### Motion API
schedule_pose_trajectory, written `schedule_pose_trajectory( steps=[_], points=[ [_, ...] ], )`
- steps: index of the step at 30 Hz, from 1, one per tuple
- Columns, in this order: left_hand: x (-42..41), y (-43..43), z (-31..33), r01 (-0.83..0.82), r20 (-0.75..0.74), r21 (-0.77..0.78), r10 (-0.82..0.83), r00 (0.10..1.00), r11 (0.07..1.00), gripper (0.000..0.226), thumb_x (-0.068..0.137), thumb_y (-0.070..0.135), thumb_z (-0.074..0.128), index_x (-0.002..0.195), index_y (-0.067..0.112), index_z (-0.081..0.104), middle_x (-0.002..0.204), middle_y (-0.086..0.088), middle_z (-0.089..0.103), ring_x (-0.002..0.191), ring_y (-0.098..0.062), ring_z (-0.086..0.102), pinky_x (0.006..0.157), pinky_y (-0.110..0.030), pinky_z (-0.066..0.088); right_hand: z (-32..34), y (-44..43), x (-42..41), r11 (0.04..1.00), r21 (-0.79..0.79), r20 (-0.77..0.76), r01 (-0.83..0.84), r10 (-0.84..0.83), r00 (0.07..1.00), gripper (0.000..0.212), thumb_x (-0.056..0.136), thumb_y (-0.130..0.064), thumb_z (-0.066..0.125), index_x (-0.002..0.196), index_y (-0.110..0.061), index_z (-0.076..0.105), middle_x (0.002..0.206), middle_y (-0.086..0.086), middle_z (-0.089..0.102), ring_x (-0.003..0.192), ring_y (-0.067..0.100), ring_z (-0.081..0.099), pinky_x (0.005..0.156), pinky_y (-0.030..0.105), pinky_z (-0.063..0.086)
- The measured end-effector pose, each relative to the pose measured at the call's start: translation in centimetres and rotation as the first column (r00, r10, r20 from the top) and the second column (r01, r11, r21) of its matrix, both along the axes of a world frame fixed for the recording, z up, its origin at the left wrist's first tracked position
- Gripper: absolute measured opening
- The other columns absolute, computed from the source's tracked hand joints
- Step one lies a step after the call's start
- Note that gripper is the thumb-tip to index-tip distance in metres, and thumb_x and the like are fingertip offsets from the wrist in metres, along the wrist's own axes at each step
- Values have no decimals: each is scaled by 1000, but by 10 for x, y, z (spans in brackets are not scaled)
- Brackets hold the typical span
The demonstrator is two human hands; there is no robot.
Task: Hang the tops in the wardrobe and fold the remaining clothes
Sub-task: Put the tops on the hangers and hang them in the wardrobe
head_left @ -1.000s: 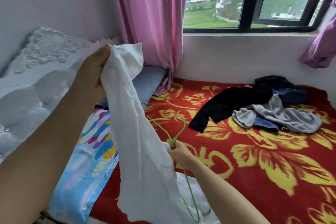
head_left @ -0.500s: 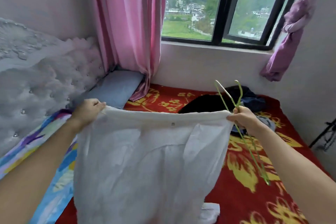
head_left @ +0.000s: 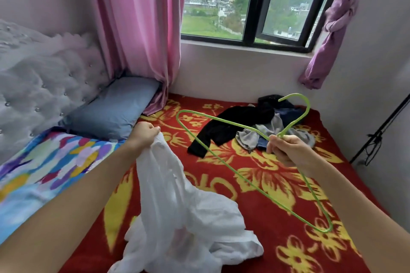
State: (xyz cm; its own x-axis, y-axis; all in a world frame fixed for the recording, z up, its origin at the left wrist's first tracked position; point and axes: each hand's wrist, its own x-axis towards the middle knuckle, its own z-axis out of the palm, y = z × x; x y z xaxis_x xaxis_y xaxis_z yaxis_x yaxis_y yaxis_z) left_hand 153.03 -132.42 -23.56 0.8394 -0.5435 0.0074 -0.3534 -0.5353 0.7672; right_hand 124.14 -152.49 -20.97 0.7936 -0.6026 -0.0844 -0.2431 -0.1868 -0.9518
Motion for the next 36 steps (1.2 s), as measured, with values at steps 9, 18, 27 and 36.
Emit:
schedule_pose_trajectory(
  steps=[9, 18, 27, 36],
  points=[
    [-33, 11, 3, -79, -253, -293, 3, 968, 953, 37, 96, 16, 50, 60, 11, 47, 59, -3, 42, 55, -13, 37, 51, -25, 30, -38, 48, 35, 954, -132, -420, -268, 191, 887, 43, 97, -31, 47, 58, -14, 50, 42, -6, 36, 33, 4, 27, 39, 18, 21],
    [-52, 31, 33, -50, -112, -367, 9, 994, 929, 30, 96, 17, 49, 69, 8, 54, 63, -7, 49, 59, -17, 44, 52, -24, 38, -36, 82, 62, 999, -9, -123, -47, 46, 991, 44, 98, -23, 45, 56, -9, 49, 34, -8, 33, 27, 3, 25, 33, 14, 21],
    [-96, 19, 30, 199, -221, -388, -301, 928, 900, 24, 98, 19, 48, 76, 17, 59, 70, -8, 55, 61, -15, 51, 54, -21, 41, -43, 100, 71, 994, -100, 81, 40, -31, 996, 44, 98, -21, 45, 56, -7, 47, 35, -10, 33, 31, 2, 26, 37, 12, 23],
    [-56, 20, 34, -37, 862, -141, 142, 486, 989, 24, 82, 25, 50, 75, 6, 62, 73, -11, 62, 73, -34, 57, 57, -37, 44, -37, 86, 44, 999, 22, 258, -37, 30, 966, 62, 72, -67, 60, 56, -9, 50, 36, -8, 32, 31, 4, 22, 36, 14, 21]
  ],
)
